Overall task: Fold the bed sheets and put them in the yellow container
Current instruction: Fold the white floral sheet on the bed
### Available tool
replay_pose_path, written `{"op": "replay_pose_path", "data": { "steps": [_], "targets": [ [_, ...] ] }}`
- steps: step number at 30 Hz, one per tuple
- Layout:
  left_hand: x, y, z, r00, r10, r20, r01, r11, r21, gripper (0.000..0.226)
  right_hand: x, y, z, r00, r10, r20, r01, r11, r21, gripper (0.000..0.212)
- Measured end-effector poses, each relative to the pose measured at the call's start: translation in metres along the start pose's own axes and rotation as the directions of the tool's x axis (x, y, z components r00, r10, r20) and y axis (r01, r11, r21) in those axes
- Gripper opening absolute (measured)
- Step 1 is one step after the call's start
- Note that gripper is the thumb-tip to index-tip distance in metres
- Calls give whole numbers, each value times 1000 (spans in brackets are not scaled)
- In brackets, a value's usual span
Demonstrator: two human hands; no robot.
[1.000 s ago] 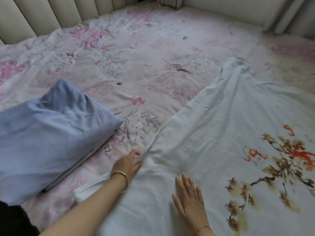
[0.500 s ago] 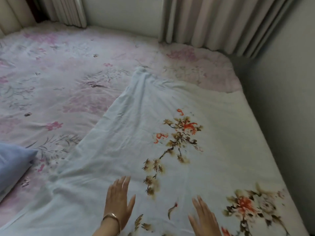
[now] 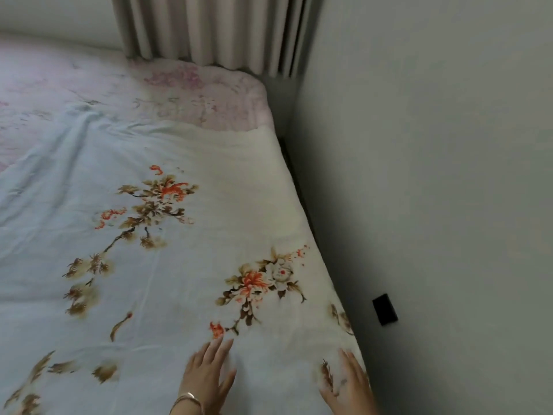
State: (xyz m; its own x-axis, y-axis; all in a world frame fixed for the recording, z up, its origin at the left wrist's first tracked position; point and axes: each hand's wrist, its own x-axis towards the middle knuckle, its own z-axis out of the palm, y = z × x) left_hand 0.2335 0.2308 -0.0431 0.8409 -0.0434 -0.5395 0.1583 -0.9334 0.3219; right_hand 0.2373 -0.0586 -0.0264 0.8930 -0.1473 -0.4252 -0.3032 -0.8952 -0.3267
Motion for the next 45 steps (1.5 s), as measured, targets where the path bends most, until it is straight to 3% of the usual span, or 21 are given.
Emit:
{"op": "replay_pose_path", "data": {
  "steps": [3,5,6,8,10,12,14,18,19,22,25,27,31,35,38,42,45],
  "targets": [
    [-1,42,23,998,52,47,-55,997,53,63,-4,31,4,996,46,78,-46,999,2,123],
    [-3,63,41,990,70,118,-78,995,64,72,-10,51,9,990,62,124,-87,974,209,137],
    [-6,73,44,989,140,53,-145,986,88,79,-13,57,13,990,65,125,-105,932,346,142],
    [-9,86,54,983,178,31,-181,979,94,67,-21,69,20,986,100,134,-156,835,527,139],
    [-8,96,61,974,215,76,-224,966,127,65,-31,81,21,974,172,145,-225,762,608,125],
    [-11,95,71,975,198,100,-202,978,40,94,-39,92,21,950,268,159,-309,750,584,116],
    [-13,98,73,976,191,103,-200,975,92,112,-48,106,22,936,333,117,-338,751,567,102],
    [-21,105,76,979,173,107,-183,978,95,122,-59,120,24,907,339,250,-414,603,682,31],
    [-22,107,76,979,170,115,-180,980,84,124,-60,122,24,910,324,260,-409,592,694,22],
    [-28,114,75,979,157,130,-166,985,56,128,-67,127,24,924,333,191,-354,550,756,26],
    [-36,116,74,973,169,156,-172,985,7,129,-71,118,21,921,342,186,-326,418,848,19],
    [-43,120,72,962,209,174,-206,978,-40,126,-76,106,15,933,330,143,-261,348,900,16],
    [-63,137,68,927,310,212,-251,932,-261,105,-88,67,-10,974,224,25,-102,338,936,29],
    [-81,154,55,926,377,20,-297,758,-581,76,-97,6,-35,999,-3,47,-43,378,925,21],
    [-82,149,25,957,233,-171,-287,711,-642,63,-100,-44,-49,991,-130,16,39,404,914,17],
    [-80,99,-23,926,107,-362,-343,638,-690,60,-97,-117,-52,967,-255,-9,123,433,893,13],
    [-86,39,-61,883,-30,-469,-375,557,-741,37,-99,-180,-40,934,-357,27,149,456,877,13]
  ]
}}
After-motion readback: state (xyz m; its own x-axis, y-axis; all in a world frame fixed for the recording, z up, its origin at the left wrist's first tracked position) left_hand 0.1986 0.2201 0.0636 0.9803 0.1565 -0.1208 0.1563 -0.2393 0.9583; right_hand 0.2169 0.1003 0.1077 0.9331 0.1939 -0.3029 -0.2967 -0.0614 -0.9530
